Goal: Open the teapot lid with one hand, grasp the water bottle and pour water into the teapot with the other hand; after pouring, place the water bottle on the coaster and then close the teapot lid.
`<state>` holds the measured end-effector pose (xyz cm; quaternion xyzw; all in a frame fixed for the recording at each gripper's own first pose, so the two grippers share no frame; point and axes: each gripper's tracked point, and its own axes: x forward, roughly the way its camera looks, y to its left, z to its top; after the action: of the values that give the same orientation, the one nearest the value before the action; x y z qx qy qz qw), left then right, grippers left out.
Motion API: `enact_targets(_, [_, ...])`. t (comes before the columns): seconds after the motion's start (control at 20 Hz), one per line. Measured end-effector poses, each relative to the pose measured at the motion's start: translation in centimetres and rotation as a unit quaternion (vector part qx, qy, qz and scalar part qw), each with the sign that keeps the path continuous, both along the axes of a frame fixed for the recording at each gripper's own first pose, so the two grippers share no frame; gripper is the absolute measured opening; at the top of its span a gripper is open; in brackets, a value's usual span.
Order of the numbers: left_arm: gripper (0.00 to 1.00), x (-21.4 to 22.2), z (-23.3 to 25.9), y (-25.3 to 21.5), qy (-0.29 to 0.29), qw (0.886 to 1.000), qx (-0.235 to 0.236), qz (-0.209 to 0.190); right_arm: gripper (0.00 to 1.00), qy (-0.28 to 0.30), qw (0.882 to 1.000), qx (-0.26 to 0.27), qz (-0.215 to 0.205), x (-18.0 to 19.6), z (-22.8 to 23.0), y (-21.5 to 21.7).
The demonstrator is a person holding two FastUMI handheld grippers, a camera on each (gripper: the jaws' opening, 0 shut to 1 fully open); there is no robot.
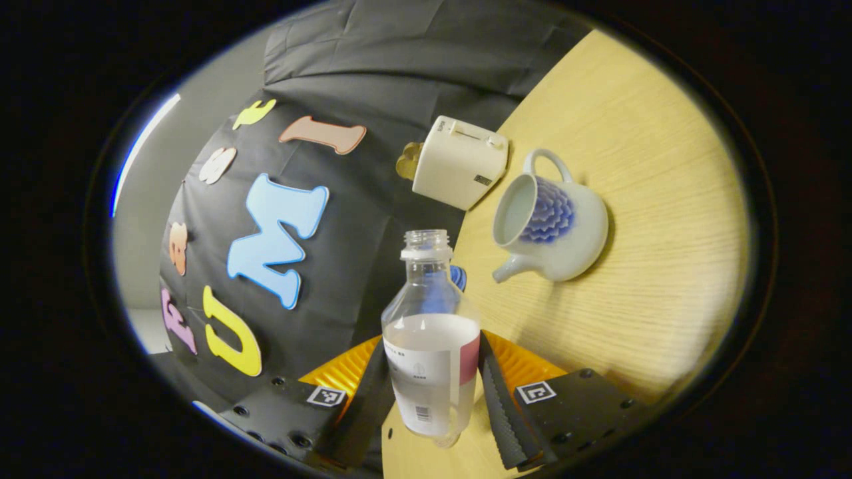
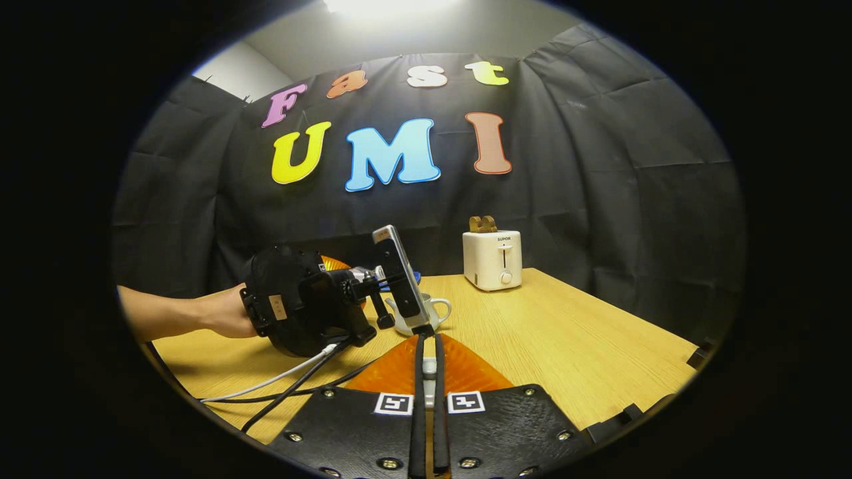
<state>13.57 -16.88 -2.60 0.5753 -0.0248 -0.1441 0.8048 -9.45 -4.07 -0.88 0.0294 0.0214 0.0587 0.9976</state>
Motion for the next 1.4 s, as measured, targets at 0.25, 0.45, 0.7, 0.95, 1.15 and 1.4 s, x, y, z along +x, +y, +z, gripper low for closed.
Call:
enact_targets(0.25, [0.84,0.3,-0.3,-0.9,0.005,0.998,0.055,-0.013,0.05,0.001,1.000,0.003,-0.003,-0.4,0.0,-0.5])
enact_targets(0.45, [0.84,0.0,-0.1,-1.2,0.000,0.996,0.082,-0.017,0.04,0.002,1.000,0.008,-0.003,-0.4,0.0,-0.6])
enact_targets(0.7, [0.84,-0.1,0.4,-1.6,-0.022,0.989,0.142,-0.026,0.05,0.001,1.000,0.006,-0.001,-0.4,0.0,-0.5])
enact_targets(0.95, [0.84,0.0,0.1,-1.7,-0.017,0.980,0.197,-0.026,0.05,0.002,1.000,0.007,0.001,-0.2,-0.1,-0.4])
enact_targets(1.15, [0.84,-0.1,0.3,-2.0,-0.022,0.975,0.219,-0.036,0.04,0.002,1.000,0.008,0.001,-0.3,-0.1,-0.4])
enact_targets(1.4, [0.84,-0.1,0.8,-2.5,-0.040,0.965,0.257,-0.039,0.05,0.003,1.000,0.009,0.002,-0.2,-0.1,-0.4])
